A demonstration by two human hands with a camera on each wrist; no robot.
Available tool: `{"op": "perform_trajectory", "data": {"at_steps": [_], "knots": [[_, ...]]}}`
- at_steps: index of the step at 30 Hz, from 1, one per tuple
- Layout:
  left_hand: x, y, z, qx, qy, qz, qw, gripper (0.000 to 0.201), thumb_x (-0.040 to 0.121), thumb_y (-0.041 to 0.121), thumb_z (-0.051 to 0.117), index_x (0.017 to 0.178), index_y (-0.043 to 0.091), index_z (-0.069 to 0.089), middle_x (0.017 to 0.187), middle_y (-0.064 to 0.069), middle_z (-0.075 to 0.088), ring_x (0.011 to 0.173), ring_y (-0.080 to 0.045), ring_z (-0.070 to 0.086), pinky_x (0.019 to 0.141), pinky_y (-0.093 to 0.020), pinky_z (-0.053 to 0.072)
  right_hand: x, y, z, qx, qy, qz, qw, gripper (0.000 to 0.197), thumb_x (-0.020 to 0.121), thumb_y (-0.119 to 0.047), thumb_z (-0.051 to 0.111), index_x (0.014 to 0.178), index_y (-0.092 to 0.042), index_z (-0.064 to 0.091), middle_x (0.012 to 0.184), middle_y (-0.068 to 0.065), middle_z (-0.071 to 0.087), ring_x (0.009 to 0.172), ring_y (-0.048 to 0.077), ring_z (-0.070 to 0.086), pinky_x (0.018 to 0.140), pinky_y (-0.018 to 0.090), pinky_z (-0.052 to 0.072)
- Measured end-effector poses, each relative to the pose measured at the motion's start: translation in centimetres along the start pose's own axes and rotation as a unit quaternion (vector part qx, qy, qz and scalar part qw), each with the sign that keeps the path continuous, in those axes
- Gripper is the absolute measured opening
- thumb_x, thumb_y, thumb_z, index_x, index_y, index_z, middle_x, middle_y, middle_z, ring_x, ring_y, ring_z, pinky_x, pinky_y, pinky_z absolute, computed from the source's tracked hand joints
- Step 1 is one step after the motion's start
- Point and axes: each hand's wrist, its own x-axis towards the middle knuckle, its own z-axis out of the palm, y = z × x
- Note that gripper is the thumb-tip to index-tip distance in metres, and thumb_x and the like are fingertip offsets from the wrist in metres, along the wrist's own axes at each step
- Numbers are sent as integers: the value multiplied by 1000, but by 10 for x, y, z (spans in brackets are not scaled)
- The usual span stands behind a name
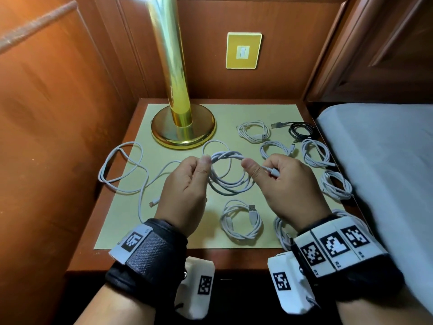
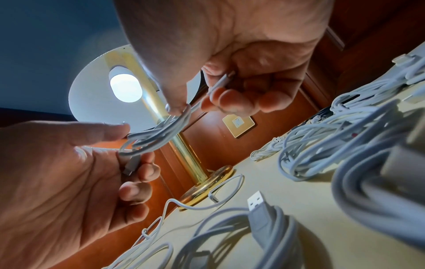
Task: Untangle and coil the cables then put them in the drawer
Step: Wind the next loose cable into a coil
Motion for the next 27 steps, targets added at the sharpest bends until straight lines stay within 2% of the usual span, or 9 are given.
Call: {"op": "perform_trajectory", "data": {"at_steps": [3,6,9,12,16,18,22,24,27], "knots": [[2,0,2,-26,-6,-23,999,35,94,42,48,90,11,64,58,10,58,52,-13,55,58,-40,51,5,4,2,31,1,8,999,52,80,-70,60,70,-19,60,57,-5,57,59,15,54,59,34,48],[5,-6,4,-35,-3,-44,998,22,101,23,54,91,7,66,61,7,58,50,-15,54,48,-32,48,6,5,4,65,-32,13,997,29,85,-52,69,78,-24,72,65,-11,65,67,6,61,65,28,50],[8,-7,8,-37,-11,-50,998,22,100,22,56,89,6,67,62,1,58,48,-16,51,43,-26,44,9,5,7,46,-62,5,997,19,89,-36,69,77,-23,73,65,-11,67,65,3,61,63,24,45],[12,-7,10,-37,2,-61,997,25,99,26,57,86,7,68,58,4,57,45,-12,50,43,-23,43,15,4,8,38,-70,22,997,27,89,-34,68,69,-15,71,64,-2,68,65,12,63,62,25,46],[18,-13,13,-30,13,-108,994,20,90,44,55,91,27,66,82,9,66,72,-17,61,63,-32,43,23,4,4,31,-61,61,996,34,88,-32,67,65,-7,68,61,3,67,63,20,63,65,29,50],[20,-13,13,-17,3,-121,992,19,85,36,50,90,28,66,88,6,65,81,-22,60,67,-33,42,26,6,0,26,-50,77,995,35,88,-32,66,66,-5,68,58,3,66,60,20,63,66,31,52],[22,-16,7,129,-97,-113,980,15,89,18,56,99,26,65,120,4,57,93,-14,57,80,-22,43,30,6,-4,12,-31,95,995,35,88,-33,67,72,-2,72,62,8,69,63,24,66,63,28,51],[23,-19,3,214,-155,-111,958,16,92,23,58,107,26,63,127,3,52,103,-9,49,90,-21,35,32,6,-3,9,-32,103,994,35,88,-33,67,73,-2,72,65,11,69,65,27,65,60,26,48],[26,-22,-5,297,-182,-136,927,25,94,30,54,116,27,64,129,-2,46,108,-19,55,92,-26,40,36,6,-2,4,-37,114,993,37,89,-32,67,73,0,71,67,12,69,59,21,61,55,22,42]]}}
